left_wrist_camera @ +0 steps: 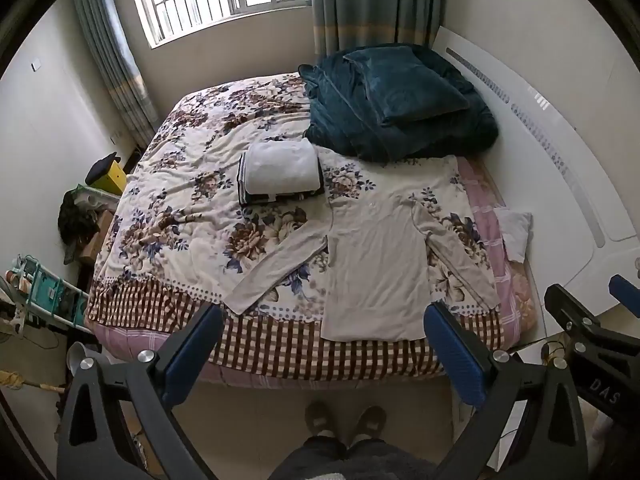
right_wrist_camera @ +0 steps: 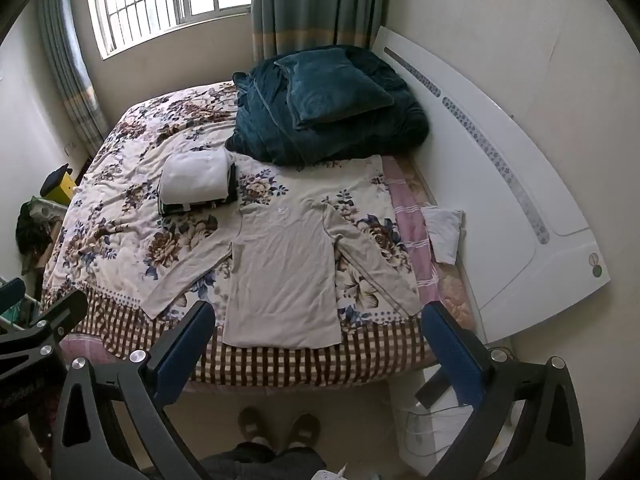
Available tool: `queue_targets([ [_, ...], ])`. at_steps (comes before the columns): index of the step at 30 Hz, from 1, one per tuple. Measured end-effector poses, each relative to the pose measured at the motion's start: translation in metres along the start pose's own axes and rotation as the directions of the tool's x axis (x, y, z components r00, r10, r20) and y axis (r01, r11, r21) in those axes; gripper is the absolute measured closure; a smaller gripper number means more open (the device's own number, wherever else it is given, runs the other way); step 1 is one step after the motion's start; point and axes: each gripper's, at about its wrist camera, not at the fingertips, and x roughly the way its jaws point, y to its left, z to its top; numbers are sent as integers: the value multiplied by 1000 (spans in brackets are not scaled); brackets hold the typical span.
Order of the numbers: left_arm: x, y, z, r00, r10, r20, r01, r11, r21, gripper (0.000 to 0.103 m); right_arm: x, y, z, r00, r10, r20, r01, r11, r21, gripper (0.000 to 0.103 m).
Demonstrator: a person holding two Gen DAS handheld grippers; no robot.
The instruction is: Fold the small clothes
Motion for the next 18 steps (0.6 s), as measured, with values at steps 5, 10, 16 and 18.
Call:
queue_targets([
  [5, -4, -3, 7, 1000, -2, 3, 2, 1000, 1, 0, -1, -1, -1, 1000, 0, 3, 0, 1000, 0, 0],
  [10, -5, -7, 15, 1000, -6, 9, 6, 1000, 1, 0, -4, -3, 4, 1000, -1, 5, 1, 1000, -3, 0],
  [16, -9, -8, 18, 1000, -6, 21, 6, 1000, -3, 0, -5, -5, 6, 1000, -2, 9, 2, 1000, -3, 0],
  [18, -9, -7, 19, 1000, -9, 22, 9, 1000, -1, 0, -8, -8, 11, 1000, -1, 11, 1, 1000, -2, 0],
])
